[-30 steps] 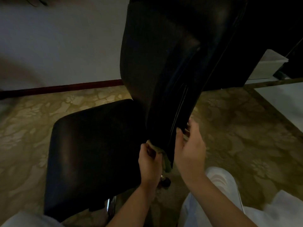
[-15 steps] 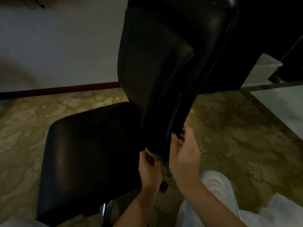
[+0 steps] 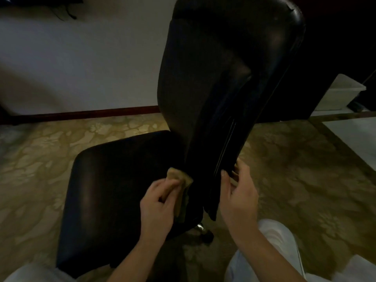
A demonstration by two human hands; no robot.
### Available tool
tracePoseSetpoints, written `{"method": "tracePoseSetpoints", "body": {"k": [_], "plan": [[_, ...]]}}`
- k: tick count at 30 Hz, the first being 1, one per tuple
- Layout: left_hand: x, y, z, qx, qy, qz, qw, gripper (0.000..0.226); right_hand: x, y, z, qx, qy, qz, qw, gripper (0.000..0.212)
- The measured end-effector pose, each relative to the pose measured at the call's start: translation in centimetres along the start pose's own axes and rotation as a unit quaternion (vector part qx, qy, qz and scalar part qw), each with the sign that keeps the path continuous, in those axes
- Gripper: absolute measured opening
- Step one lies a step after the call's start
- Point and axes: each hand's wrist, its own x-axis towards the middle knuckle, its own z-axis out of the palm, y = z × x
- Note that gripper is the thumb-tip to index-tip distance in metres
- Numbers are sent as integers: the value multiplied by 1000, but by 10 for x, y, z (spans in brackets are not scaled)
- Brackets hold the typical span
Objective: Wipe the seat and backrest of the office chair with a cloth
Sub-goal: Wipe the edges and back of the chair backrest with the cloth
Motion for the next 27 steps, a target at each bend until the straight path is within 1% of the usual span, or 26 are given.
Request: {"method": "tracePoseSetpoints", "body": {"k": [2,3,5,6,8,9,11,12,13,16,19,22,27], "plan": [[14,41,-2,25,2,122,992,31,0,-5,-1,23,-2,14,1000,38],[21,61,0,30,3,187,982,29,-1,-8,-1,34,-5,19,999,36],[34,98,8,45,9,317,947,27,-1,-11,-2,47,-9,28,998,33],[41,114,15,56,7,368,928,28,0,-11,-3,52,-10,38,998,32],[51,132,32,108,-16,434,894,32,1,-11,-3,57,-7,59,997,33],[54,134,41,160,-26,455,876,35,2,-11,-4,54,-7,62,997,32],[59,122,55,278,-29,472,836,41,3,-12,-7,38,-13,60,997,33],[59,111,57,320,-20,466,825,43,3,-13,-8,34,-17,58,998,34],[58,102,59,345,-5,455,821,43,4,-13,-9,31,-18,56,998,34],[52,88,60,360,36,431,827,37,4,-11,-9,26,-16,58,998,34],[49,91,66,364,57,421,829,31,5,-11,-9,40,-12,61,997,34],[48,91,70,359,67,416,833,27,6,-12,-10,46,-18,75,996,34],[44,76,63,377,62,416,825,25,6,-13,-12,29,-31,68,997,38]]}}
